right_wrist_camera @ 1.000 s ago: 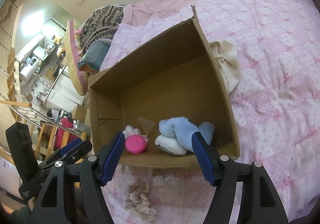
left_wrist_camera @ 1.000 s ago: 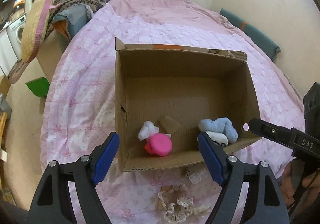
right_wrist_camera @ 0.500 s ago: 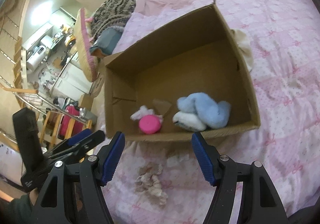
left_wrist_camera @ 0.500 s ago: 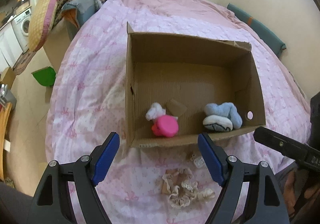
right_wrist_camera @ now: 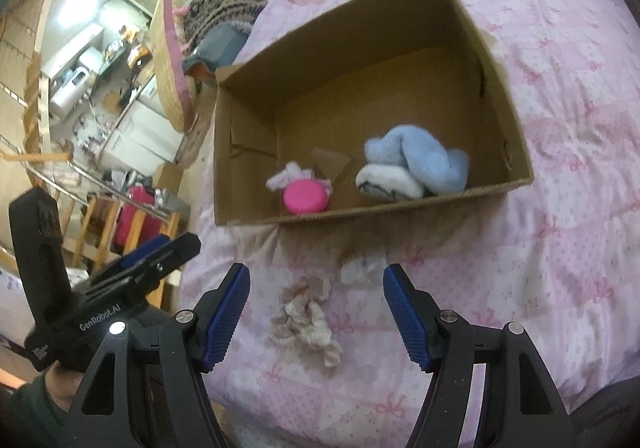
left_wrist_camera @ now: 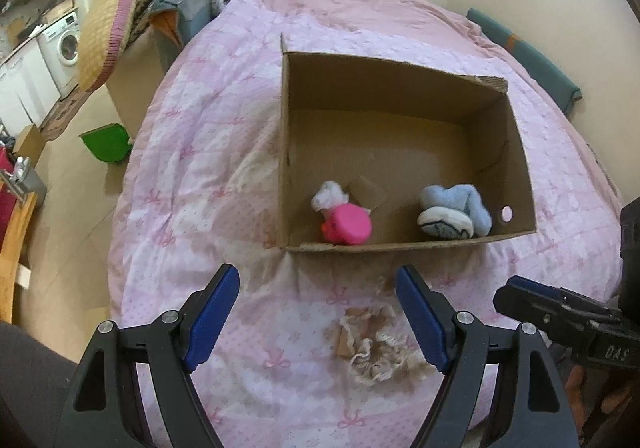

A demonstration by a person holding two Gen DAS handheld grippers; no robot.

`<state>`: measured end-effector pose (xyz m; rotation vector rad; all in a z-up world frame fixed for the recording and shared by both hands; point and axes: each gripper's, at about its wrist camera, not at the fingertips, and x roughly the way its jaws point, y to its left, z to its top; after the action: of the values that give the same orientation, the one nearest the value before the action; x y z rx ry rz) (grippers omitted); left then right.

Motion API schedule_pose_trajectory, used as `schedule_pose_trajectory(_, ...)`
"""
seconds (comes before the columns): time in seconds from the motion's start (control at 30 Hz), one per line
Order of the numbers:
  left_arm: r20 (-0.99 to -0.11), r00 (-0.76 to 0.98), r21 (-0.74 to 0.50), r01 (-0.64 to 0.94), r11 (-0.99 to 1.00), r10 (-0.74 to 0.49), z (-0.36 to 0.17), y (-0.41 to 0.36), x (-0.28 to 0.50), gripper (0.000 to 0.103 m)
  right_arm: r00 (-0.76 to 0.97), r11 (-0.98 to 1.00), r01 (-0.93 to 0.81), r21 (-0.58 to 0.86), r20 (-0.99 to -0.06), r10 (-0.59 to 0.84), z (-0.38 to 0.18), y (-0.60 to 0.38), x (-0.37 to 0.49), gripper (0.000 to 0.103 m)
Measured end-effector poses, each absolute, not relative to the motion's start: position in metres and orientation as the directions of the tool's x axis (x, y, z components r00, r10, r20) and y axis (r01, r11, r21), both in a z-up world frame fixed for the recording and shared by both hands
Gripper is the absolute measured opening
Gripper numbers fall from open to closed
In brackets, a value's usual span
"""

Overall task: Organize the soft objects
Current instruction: 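Withdraw both tools from the box toward the scrunchies, then grasp the cream scrunchie with the right tool while the left tool grasps the lace scrunchie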

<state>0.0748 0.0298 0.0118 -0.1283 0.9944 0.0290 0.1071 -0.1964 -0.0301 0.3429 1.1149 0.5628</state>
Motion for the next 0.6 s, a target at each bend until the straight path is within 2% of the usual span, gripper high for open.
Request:
schedule_pose_trajectory(0.33, -0.848, 0.529, -0.042, -0.141, 0.989, 0.039, 0.0, 0.034, 0.078, 0.079, 0.257, 0.861, -0.277, 0.427, -0.83, 0.495, -0.051, -0.174, 0.102, 0.073)
schedule_pose_trajectory(0.6, -0.853, 0.518, -0.075, -0.244, 0.967, 0.065, 0.0, 0.06, 0.08, 0.079, 0.165, 0.86, -0.217, 0.462, -0.851, 0.498, -0.074, -0.178, 0.109, 0.073)
